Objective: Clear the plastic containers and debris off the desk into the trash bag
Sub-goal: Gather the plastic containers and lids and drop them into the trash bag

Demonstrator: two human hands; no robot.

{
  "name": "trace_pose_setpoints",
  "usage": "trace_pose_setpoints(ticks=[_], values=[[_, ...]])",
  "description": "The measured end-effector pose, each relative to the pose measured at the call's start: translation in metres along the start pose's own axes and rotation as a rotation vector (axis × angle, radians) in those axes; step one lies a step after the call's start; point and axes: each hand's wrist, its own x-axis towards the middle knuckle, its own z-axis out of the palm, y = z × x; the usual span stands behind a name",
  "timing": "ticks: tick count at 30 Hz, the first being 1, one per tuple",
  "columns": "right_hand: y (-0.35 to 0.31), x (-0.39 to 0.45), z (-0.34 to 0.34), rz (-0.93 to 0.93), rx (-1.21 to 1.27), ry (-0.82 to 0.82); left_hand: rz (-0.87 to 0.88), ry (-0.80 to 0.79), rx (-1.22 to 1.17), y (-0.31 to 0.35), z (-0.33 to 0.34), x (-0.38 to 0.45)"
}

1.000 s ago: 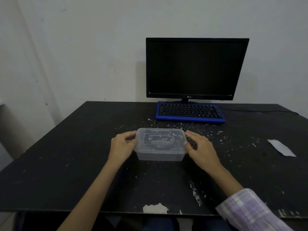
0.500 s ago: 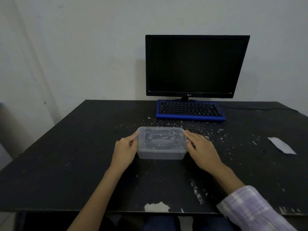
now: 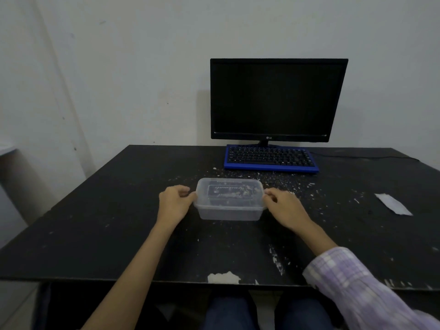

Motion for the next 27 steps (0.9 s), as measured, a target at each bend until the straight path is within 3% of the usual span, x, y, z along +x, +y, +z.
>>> trace_pose_setpoints(ticks=[4, 10, 16, 22, 27], values=[[-0.006, 0.004, -0.005, 0.060, 0.188, -0.027, 0.018, -0.037, -0.031, 0.003, -0.010, -0.001], [-0.039, 0.001, -0.004, 0.083, 0.495, -0.012, -0.040, 0.096, -0.239, 0.007, -0.044, -0.005], [-0.097, -0.015, 0.002, 0.100, 0.871, -0.303, -0.097, 0.219, -0.329, -0.008, -0.115, -0.030], [-0.156, -0.042, 0.035, 0.084, 1.054, -0.615, -0.111, 0.314, -0.377, -0.046, -0.196, -0.088], [-0.189, -0.084, 0.079, 0.079, 1.121, -0.733, -0.182, 0.149, -0.283, -0.091, -0.262, -0.137]])
